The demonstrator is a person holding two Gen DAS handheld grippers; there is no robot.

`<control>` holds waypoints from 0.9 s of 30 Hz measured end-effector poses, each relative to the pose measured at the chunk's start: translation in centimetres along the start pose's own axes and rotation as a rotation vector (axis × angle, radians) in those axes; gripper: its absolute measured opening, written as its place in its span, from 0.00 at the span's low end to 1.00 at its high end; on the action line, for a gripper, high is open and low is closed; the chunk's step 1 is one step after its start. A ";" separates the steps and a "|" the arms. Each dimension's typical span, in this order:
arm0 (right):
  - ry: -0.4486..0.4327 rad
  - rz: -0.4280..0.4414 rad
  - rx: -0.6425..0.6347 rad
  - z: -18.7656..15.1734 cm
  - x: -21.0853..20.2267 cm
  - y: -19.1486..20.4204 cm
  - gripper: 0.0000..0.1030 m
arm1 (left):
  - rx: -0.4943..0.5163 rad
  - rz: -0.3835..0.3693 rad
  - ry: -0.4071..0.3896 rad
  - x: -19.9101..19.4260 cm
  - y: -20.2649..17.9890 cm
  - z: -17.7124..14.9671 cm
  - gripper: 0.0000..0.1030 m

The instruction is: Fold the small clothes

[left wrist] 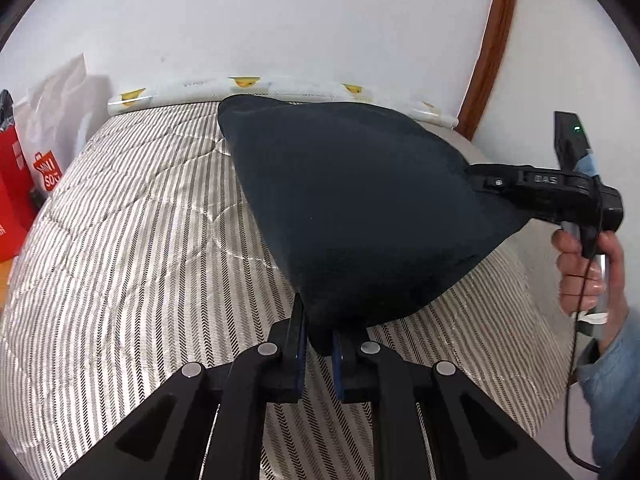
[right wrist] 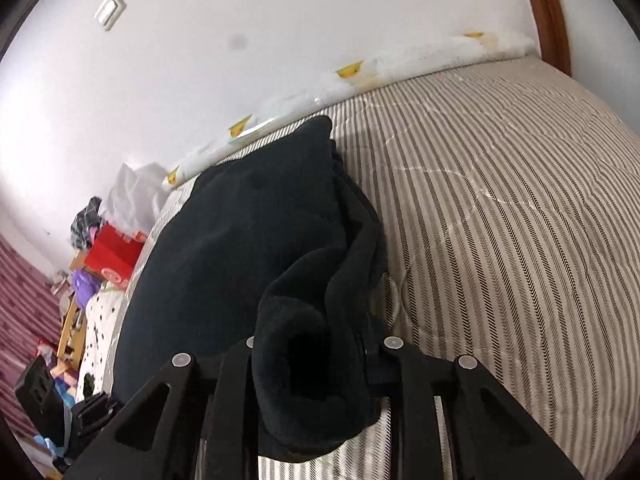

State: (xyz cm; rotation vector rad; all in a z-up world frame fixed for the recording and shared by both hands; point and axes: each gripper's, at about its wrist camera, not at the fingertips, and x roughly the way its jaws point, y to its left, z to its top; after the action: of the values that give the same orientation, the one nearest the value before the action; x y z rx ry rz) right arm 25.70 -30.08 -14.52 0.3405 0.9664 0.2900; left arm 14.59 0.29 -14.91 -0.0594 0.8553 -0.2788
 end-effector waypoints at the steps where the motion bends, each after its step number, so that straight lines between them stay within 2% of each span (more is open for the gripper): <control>1: -0.007 -0.020 -0.027 -0.3 -0.5 0.1 0.27 | -0.003 -0.005 0.006 0.0 0.2 -0.1 0.10; 4: -0.060 -0.131 -0.139 -1.6 -2.8 0.9 0.30 | -0.011 -0.025 0.024 -0.7 0.8 -0.4 0.13; 7: -0.146 -0.239 -0.236 -2.1 -5.3 2.4 0.30 | -0.004 -0.044 0.010 -2.8 0.8 -0.8 0.13; 8: -0.174 -0.250 -0.250 -2.2 -5.9 2.8 0.31 | -0.004 -0.051 -0.003 -3.6 0.8 -0.9 0.14; 10: -0.203 -0.227 -0.259 -2.2 -6.2 3.6 0.32 | -0.015 -0.069 -0.043 -5.1 0.6 -0.9 0.20; 11: -0.199 -0.215 -0.256 -2.3 -6.0 3.8 0.32 | -0.022 -0.078 -0.058 -5.5 0.6 -0.8 0.28; 13: -0.162 -0.214 -0.241 -2.8 -4.4 3.8 0.32 | -0.025 -0.078 -0.077 -5.8 0.2 -0.1 0.33; 16: -0.119 -0.289 -0.236 -4.2 -2.4 2.7 0.31 | -0.002 -0.036 -0.095 -5.1 -0.4 1.2 0.33; 19: -0.101 -0.251 -0.167 -5.0 -2.6 1.3 0.31 | 0.006 -0.017 -0.083 -3.7 -0.7 2.5 0.33; 22: -0.099 -0.269 -0.172 -4.2 -4.0 1.4 0.31 | -0.042 -0.031 -0.059 -1.8 0.1 3.2 0.33; 24: -0.118 -0.283 -0.186 -3.4 -4.8 1.9 0.32 | -0.054 -0.025 -0.015 -0.3 0.4 3.1 0.33; 27: -0.115 -0.277 -0.205 -1.5 -5.2 2.7 0.34 | 0.011 0.029 0.010 0.9 0.0 2.6 0.39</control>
State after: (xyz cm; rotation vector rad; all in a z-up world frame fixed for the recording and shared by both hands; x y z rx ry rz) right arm 21.39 -29.43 -10.29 0.0334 0.8502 0.1130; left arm 17.10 -0.12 -13.91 -0.0358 0.8643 -0.2569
